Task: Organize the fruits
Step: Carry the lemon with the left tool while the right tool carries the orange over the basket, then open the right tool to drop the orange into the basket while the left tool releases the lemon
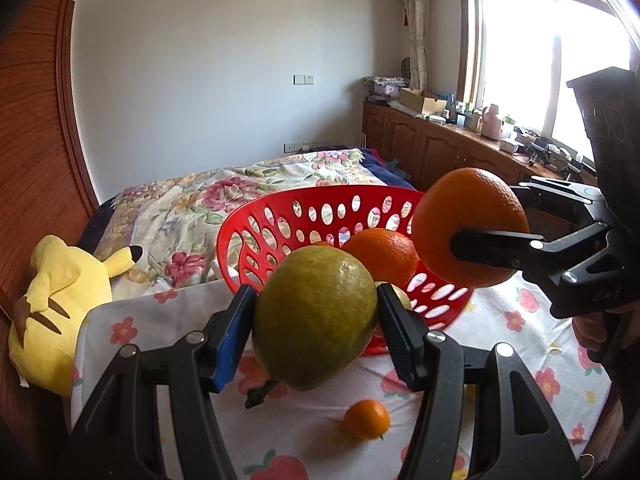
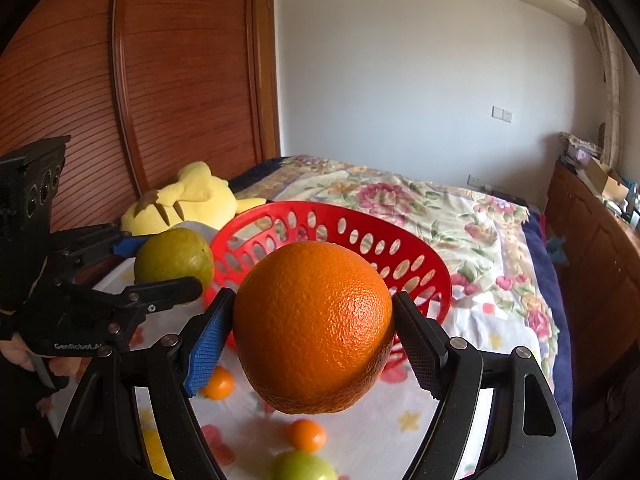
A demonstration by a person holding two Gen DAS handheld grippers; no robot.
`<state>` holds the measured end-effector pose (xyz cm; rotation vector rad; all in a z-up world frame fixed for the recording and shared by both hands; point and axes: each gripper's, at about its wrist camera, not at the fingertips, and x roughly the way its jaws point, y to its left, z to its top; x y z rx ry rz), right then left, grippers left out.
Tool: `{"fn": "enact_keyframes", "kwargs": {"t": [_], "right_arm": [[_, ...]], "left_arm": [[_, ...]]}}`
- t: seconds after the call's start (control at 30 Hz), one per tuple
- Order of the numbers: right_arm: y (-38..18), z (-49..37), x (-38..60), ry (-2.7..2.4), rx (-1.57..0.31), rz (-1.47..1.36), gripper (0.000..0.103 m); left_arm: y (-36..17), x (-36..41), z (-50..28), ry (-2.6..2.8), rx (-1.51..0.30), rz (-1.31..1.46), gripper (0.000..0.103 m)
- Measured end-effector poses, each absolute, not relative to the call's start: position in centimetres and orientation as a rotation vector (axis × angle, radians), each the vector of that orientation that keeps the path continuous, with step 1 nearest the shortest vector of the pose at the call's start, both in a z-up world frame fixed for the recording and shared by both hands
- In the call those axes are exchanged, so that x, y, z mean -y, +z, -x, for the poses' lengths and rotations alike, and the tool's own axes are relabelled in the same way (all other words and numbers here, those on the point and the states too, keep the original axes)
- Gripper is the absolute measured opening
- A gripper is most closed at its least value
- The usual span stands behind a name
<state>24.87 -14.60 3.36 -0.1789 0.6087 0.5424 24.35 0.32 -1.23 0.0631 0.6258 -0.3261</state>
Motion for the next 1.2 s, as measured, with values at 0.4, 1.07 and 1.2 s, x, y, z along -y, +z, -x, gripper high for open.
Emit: {"fn": "enact_keyframes", "kwargs": {"t": [0.4,1.07,1.2], "right_arm": [[2.1,-30.9,14.7,0.551,-0.631,0.212,0.081],[0.7,-37.8,12.1,0.56,-0.733,0.308,0.081],[0.5,-38.5,12.0,0.556,-0.75,0.282,0.081]], "left_arm": [[-2.5,0.7,-28.8,-0.312,-0.664,-0.081,0.06],[-3.6,1.5,-31.1,-0.315,-0.698,-0.093,0.06],[-3.1,1.4,-30.8,-0.307,-0.678,-0.084,0.06]]}}
